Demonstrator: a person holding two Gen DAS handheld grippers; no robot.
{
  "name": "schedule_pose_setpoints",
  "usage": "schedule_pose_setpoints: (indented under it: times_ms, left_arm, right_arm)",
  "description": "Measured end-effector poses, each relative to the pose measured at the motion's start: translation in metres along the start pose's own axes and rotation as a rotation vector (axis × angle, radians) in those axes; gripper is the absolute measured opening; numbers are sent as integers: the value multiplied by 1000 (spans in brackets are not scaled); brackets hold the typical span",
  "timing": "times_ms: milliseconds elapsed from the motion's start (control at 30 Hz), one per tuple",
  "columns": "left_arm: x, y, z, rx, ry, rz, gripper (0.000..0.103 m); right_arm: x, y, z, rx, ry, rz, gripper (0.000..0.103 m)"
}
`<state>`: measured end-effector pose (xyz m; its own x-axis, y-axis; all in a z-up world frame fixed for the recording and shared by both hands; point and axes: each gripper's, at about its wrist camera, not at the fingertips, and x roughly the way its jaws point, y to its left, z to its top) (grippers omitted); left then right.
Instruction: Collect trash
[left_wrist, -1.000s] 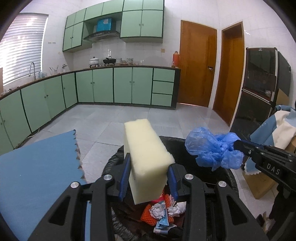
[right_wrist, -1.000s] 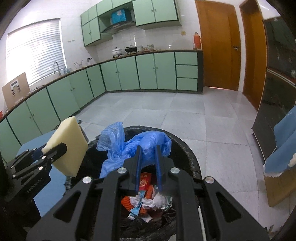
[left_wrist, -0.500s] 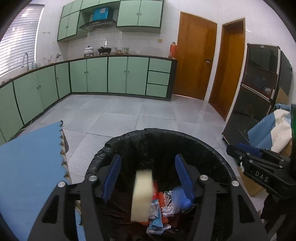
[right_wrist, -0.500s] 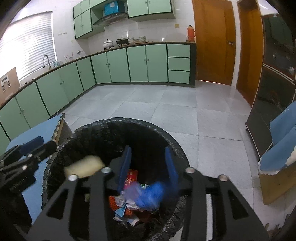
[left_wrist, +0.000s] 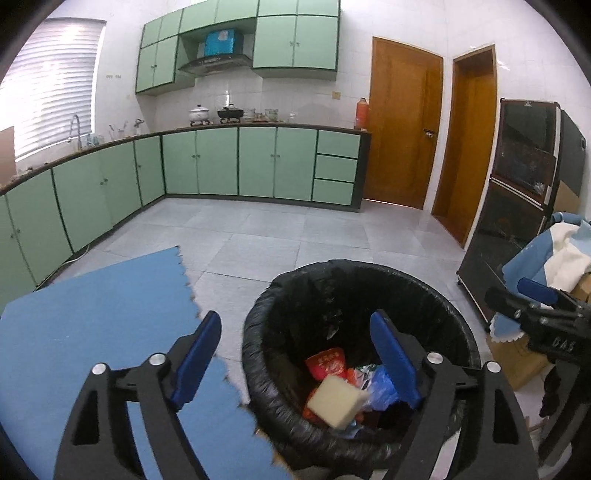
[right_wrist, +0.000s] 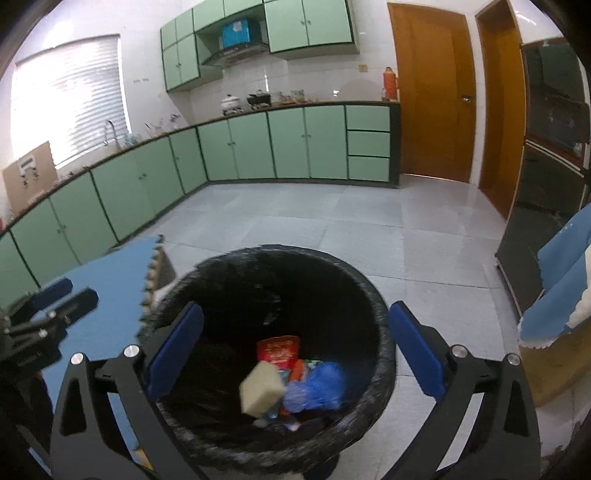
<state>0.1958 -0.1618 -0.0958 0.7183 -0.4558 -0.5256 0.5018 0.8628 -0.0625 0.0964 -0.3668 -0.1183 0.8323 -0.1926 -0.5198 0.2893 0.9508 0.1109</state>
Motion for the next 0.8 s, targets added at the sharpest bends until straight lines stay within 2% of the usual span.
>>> schedule_pose_setpoints:
  times_ms: [267,400,800]
  left_arm:
    - [-52,20,-18,-51,9,63,85]
    - [-75,26,-24,-57,16,88,86]
    - [-143,32,-28,-80,-29,137,89]
  right_arm:
    - [-47,30,-6,-9,-16,39,98]
    - [-65,51,-3,-65,-13,41,98]
    - [-127,87,-8,-129,-48,60,98]
